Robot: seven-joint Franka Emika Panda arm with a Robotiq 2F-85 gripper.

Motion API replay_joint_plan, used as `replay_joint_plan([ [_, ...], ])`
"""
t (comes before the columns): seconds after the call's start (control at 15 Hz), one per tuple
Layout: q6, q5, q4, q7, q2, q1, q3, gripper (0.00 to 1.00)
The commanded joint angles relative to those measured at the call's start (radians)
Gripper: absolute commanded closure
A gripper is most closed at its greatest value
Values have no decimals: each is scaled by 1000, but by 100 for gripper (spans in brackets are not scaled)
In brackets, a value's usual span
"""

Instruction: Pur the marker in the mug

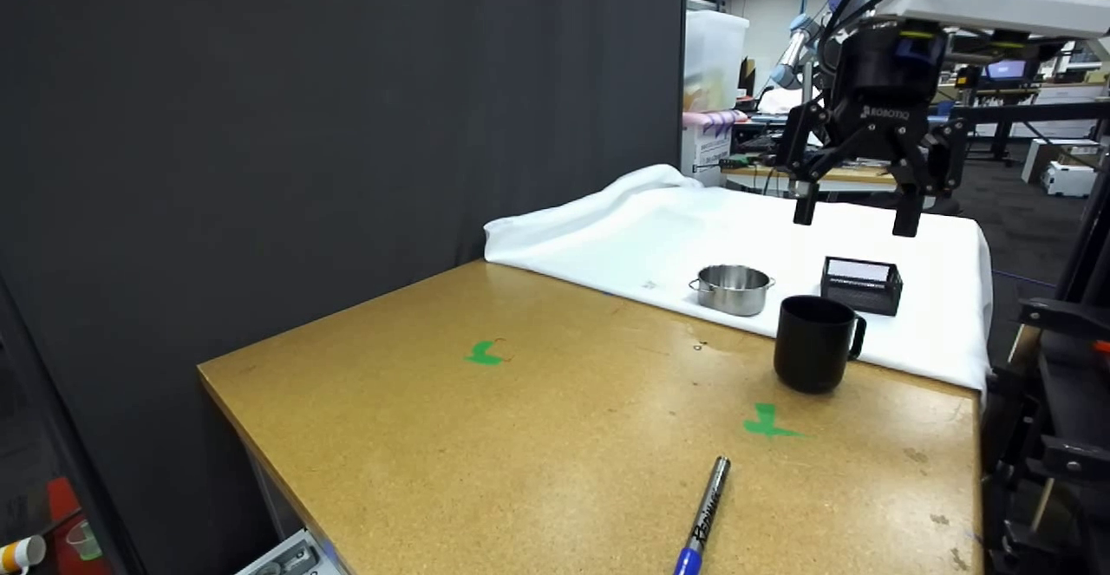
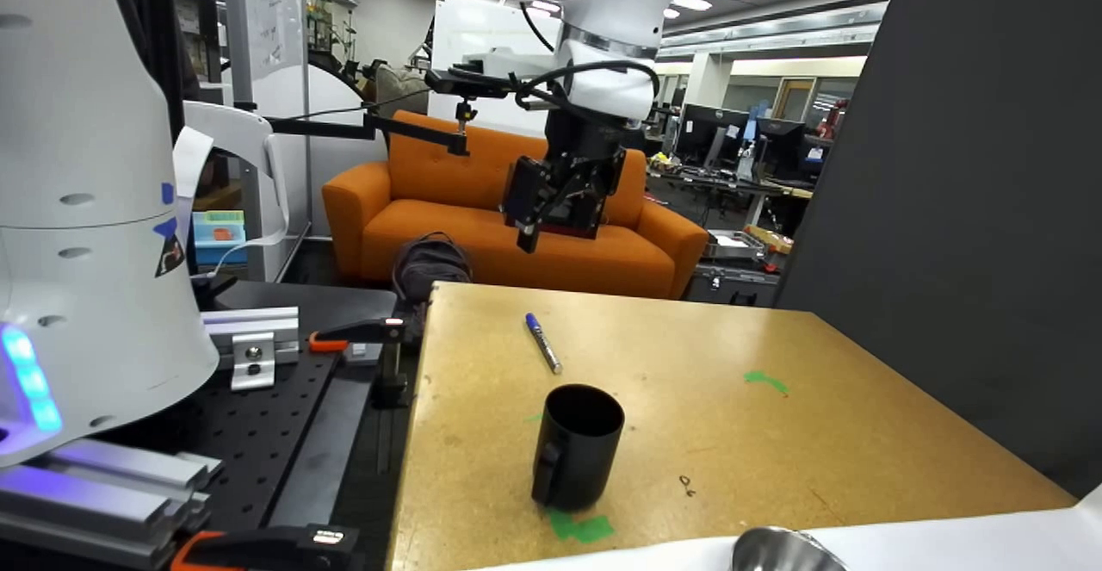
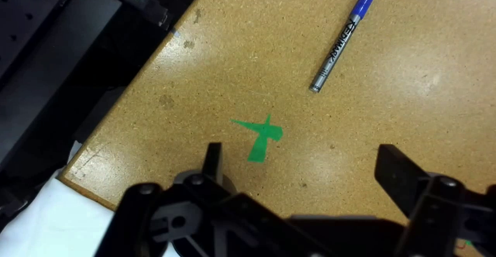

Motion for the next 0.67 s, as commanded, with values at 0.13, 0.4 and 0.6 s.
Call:
replay_joint_plan([
  [0.13, -3, -2, 2, 2, -4, -2, -6, 0],
  [0.4, 19, 102, 19, 23, 83, 39, 7, 0],
  [0.6, 26, 245, 38, -4, 171, 80, 29, 0],
])
